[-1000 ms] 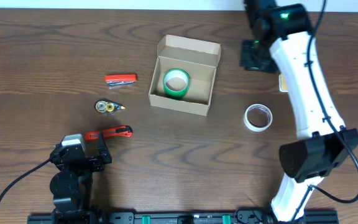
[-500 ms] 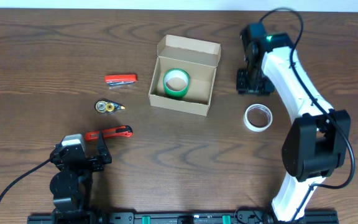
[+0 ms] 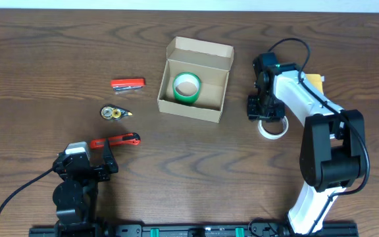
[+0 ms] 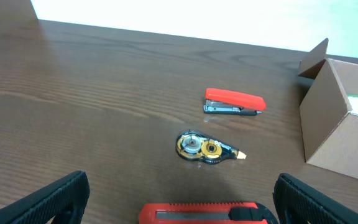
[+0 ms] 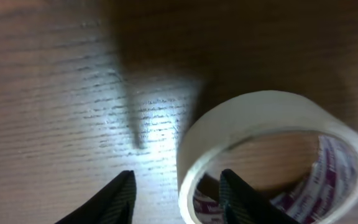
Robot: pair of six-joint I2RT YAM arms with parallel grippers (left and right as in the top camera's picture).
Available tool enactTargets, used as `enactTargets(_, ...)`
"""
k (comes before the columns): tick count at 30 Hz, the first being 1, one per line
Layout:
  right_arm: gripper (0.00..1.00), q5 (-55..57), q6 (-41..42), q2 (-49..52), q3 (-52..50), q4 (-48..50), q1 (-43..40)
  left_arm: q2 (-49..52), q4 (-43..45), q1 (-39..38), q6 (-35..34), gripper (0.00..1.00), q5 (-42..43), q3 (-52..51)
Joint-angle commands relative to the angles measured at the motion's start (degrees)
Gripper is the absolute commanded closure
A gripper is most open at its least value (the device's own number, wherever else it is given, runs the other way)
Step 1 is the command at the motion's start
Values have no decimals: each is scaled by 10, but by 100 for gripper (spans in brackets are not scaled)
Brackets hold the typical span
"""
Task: Pack container
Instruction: 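Move the right gripper to the clear tape roll and grasp it, then place the clear tape into the box on the green tape, release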
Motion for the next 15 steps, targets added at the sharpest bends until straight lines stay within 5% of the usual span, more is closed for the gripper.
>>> enactTargets(1,57,-7,-8,-4,-15,16,-6,-4,-2,-2,-8,5,-2,-15)
enactTargets(10,75,-8,-8,-3,-46,70,-6,-4,-2,-2,-9,5,-2,-15)
enactTargets(15,95,-8,-8,-3,-42,75,-6,-4,-2,-2,-9,5,-2,-15)
